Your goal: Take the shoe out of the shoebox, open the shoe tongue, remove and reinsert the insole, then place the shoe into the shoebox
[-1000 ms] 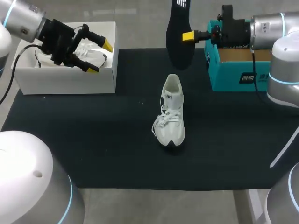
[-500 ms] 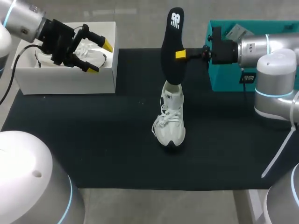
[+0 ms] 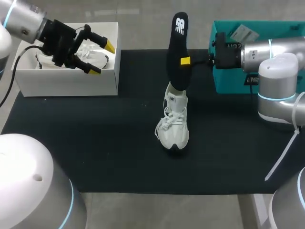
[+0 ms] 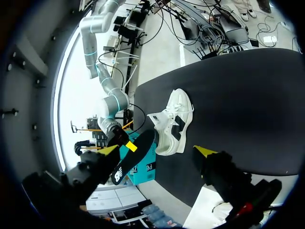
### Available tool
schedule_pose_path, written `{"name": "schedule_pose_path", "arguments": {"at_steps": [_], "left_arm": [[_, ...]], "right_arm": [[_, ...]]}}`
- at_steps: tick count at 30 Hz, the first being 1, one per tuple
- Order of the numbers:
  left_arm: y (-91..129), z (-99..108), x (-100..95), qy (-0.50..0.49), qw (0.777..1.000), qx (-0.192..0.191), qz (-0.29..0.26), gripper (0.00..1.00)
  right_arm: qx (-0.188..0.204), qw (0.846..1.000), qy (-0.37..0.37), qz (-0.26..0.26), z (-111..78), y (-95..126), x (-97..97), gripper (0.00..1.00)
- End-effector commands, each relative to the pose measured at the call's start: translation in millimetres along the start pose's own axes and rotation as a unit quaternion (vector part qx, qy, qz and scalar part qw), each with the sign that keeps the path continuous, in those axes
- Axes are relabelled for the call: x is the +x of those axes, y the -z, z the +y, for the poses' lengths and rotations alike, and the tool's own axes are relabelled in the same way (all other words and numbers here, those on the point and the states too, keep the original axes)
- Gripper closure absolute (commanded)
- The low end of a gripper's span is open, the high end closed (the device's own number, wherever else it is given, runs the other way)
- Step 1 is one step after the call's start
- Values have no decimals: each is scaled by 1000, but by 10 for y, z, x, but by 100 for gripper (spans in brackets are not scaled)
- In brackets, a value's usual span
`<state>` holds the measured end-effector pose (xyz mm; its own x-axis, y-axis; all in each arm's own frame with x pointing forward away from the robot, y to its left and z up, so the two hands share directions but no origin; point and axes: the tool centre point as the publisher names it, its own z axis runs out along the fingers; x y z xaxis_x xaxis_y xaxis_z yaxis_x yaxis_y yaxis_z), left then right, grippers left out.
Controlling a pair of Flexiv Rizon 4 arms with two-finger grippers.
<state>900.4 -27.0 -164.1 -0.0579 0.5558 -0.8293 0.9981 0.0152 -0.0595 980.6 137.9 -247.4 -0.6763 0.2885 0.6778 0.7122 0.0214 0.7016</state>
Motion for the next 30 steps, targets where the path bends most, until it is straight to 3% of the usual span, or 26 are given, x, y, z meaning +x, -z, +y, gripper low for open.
{"name": "schedule_pose_path", "arguments": {"at_steps": [1, 18, 30], "left_arm": [[5, 3, -2, 0, 1000, 0, 1, 0], [5, 3, -2, 0, 1000, 0, 1, 0], [5, 3, -2, 0, 1000, 0, 1, 0]], "right_arm": [[-7, 1000, -9, -3, 45, -92, -94, 100], [-7, 1000, -9, -3, 45, -92, -94, 100], [-5, 1000, 12, -21, -53, -241, -279, 100]]}}
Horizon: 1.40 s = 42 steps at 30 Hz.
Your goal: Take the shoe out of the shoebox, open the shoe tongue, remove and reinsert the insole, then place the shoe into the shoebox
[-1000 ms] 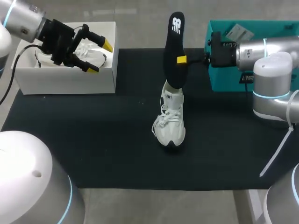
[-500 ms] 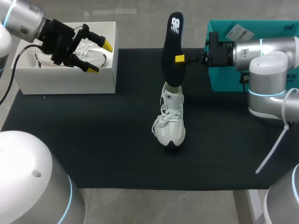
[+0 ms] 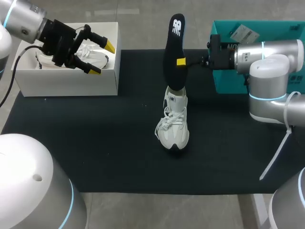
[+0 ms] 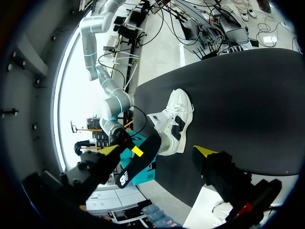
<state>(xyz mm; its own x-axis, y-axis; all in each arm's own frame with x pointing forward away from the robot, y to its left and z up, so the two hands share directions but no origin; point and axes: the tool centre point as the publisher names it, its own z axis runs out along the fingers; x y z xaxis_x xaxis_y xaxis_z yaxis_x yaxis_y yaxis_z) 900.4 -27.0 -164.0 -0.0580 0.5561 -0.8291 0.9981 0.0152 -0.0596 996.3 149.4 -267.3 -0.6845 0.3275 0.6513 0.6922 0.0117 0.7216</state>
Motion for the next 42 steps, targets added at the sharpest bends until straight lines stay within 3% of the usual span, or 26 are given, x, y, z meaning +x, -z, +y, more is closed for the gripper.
{"name": "schedule_pose_path", "arguments": {"at_steps": [1, 11, 18, 42], "left_arm": [[4, 3, -2, 0, 1000, 0, 1, 0], [4, 3, -2, 0, 1000, 0, 1, 0], [4, 3, -2, 0, 1000, 0, 1, 0], [4, 3, -2, 0, 1000, 0, 1, 0]], "right_arm": [[4, 1000, 0, -1, -47, -57, -88, 100], [-7, 1000, 18, 1, -145, -17, -249, 100], [7, 1000, 28, -6, -264, -67, -325, 100], [36, 999, -12, -32, -693, -113, -240, 100]]}}
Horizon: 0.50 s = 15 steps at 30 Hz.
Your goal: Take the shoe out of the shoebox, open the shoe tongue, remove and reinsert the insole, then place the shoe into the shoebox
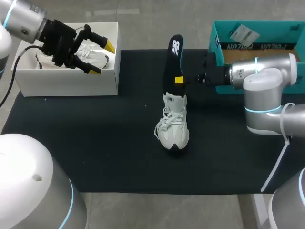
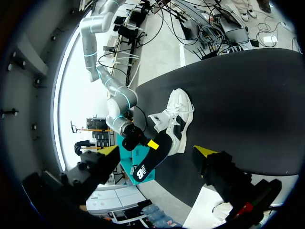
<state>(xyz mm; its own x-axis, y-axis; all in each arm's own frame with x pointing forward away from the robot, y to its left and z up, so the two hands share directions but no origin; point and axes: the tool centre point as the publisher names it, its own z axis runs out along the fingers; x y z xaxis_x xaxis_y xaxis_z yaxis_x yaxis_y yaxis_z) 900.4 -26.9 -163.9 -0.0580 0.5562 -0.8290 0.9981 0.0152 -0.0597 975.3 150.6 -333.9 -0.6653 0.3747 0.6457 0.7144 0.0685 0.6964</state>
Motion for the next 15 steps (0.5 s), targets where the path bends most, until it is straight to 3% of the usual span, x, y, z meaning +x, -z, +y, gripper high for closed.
{"name": "schedule_pose_path", "arguments": {"at_steps": [1, 15], "left_arm": [[3, 3, -1, 0, 1000, 0, 1, 0], [3, 3, -1, 0, 1000, 0, 1, 0]], "right_arm": [[5, 1000, -8, -8, -90, 2, 49, 100], [4, 999, -47, -9, -401, 10, 180, 100]]}}
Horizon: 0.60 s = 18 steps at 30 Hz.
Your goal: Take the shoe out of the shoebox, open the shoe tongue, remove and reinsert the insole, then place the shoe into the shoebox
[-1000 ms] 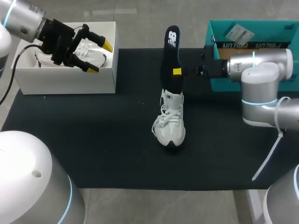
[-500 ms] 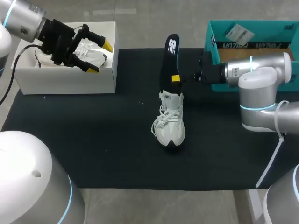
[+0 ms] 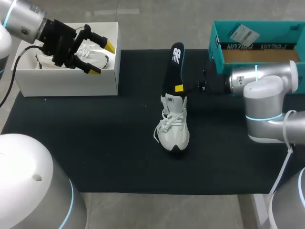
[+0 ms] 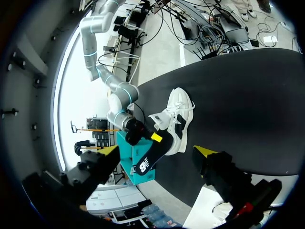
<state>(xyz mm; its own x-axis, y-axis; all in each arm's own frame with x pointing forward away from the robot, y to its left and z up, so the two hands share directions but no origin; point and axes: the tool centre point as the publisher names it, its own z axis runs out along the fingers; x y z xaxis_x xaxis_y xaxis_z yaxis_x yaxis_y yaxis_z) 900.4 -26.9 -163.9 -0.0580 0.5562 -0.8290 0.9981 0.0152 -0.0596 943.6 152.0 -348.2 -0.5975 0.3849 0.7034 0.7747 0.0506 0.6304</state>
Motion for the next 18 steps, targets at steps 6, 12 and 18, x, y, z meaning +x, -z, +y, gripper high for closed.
{"name": "schedule_pose_path", "arguments": {"at_steps": [6, 12, 18], "left_arm": [[3, 3, -1, 0, 1000, 0, 1, 0], [3, 3, -1, 0, 1000, 0, 1, 0], [3, 3, -1, 0, 1000, 0, 1, 0]], "right_arm": [[-11, 1000, 5, -8, 3, 33, 60, 69], [-3, 1000, 27, -16, 187, 61, 85, 60], [2, 999, 42, -21, 359, 113, 39, 64]]}}
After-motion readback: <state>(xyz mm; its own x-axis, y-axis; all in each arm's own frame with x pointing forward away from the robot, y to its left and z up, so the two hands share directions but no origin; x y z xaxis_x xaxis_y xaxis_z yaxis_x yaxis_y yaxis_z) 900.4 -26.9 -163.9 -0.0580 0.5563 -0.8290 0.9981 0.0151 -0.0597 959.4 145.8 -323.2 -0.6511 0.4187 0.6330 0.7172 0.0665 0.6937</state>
